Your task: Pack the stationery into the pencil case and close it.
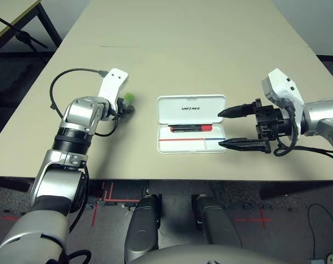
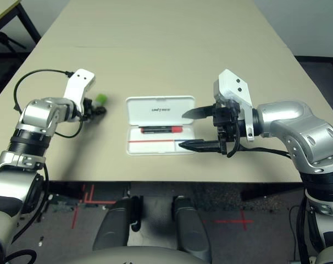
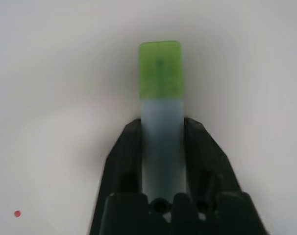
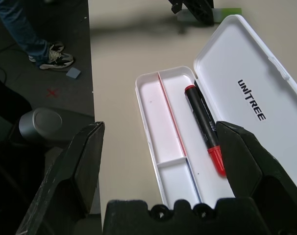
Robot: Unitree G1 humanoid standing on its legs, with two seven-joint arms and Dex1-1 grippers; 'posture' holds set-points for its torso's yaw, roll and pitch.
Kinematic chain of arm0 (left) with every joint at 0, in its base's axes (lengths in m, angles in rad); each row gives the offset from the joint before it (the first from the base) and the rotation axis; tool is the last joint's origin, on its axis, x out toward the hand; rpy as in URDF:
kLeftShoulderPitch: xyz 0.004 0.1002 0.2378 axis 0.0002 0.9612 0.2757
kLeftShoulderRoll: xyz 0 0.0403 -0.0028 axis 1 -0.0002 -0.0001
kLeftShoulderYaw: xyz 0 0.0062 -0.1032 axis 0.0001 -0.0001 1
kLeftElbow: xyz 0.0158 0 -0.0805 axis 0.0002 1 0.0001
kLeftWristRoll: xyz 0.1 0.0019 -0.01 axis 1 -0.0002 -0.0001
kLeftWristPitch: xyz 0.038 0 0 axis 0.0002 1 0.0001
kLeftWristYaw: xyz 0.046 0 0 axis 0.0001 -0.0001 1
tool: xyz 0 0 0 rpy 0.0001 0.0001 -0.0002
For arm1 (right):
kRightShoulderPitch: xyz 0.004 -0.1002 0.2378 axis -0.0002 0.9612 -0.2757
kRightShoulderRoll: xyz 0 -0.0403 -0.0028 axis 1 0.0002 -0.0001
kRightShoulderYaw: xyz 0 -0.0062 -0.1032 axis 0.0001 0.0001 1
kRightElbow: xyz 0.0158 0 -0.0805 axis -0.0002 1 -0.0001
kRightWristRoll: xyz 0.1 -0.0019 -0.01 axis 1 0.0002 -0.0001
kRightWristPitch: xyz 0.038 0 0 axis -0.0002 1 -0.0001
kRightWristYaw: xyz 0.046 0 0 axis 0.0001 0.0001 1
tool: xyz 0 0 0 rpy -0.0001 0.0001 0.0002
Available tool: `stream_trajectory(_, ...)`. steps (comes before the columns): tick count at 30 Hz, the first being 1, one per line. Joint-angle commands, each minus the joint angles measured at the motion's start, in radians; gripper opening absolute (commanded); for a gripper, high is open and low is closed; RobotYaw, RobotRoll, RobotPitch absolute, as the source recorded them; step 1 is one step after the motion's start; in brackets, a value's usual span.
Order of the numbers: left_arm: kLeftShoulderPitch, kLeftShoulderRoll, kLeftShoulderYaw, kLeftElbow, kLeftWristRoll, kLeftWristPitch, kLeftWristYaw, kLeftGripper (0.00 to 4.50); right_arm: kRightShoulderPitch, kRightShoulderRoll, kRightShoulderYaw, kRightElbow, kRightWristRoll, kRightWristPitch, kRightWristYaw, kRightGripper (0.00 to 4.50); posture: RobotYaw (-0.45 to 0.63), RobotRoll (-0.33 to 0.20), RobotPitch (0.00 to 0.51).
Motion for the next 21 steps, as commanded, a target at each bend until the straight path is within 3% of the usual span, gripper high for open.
stream_trajectory(1,0.037,0.045,-0.049,-0.047,0.017,0.027,-0.059,1.08,-0.003,0.008,0.021,-0.003,-0.008,-0.011,-0.002,4.5,0.03,0.0,0.164)
stream_trajectory(4,0.056,0.079,-0.075,-0.091,0.019,0.035,-0.099,1.08,-0.005,0.01,0.026,0.0,-0.012,-0.016,-0.001,4.5,0.04,0.0,0.165)
stream_trajectory(8,0.139,0.204,-0.126,-0.237,0.012,-0.04,-0.233,1.08,-0.011,0.016,0.037,0.01,-0.02,-0.026,0.003,4.5,0.04,0.0,0.167)
stream_trajectory(21,0.322,0.41,-0.038,-0.429,-0.029,-0.308,-0.498,1.08,-0.029,0.038,0.053,0.042,-0.045,-0.059,0.019,4.5,0.06,0.0,0.161)
